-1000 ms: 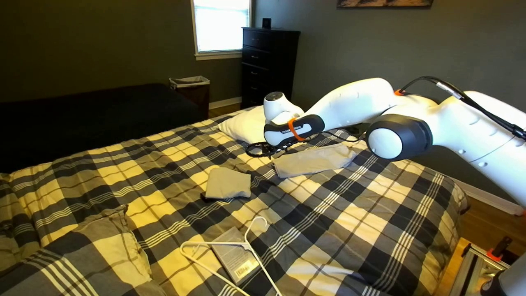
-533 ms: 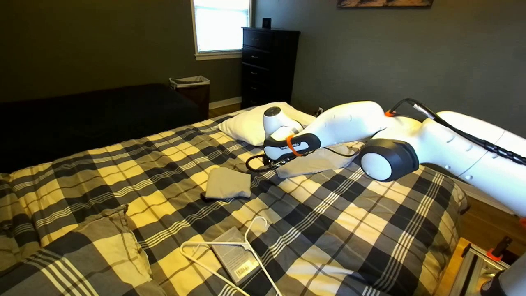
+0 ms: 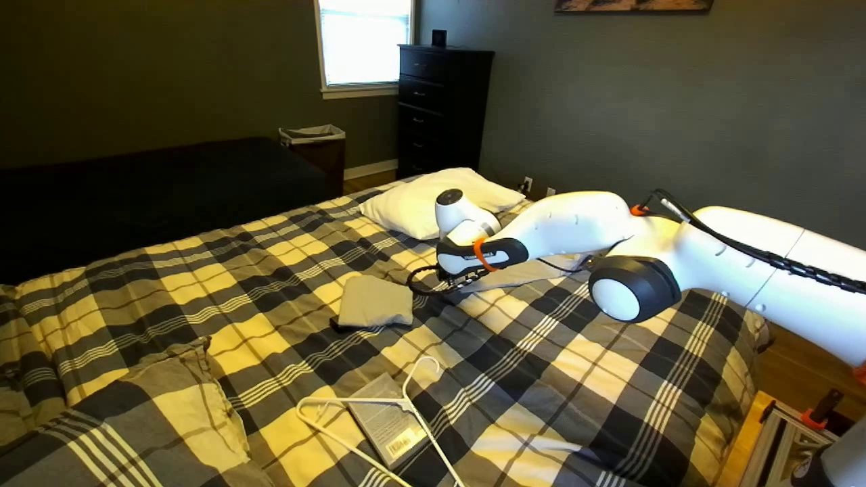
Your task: Unfold the cloth on the bed
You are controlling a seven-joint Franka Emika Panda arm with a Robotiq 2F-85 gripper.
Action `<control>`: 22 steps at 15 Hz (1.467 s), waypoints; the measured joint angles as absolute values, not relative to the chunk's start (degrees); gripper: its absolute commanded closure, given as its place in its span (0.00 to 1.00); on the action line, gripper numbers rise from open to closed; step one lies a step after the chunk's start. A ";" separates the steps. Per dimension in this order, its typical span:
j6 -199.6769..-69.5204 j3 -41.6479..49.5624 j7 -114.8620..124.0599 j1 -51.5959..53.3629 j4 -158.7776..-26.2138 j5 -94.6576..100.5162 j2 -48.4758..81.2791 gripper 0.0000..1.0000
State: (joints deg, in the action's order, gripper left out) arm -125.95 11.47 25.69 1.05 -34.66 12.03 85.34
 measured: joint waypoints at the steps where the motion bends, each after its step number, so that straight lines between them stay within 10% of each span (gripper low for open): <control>1: -125.95 11.68 26.51 1.14 -34.86 12.08 85.35 0.00; 22: -137.04 15.20 36.75 3.49 -37.91 12.46 85.18 0.00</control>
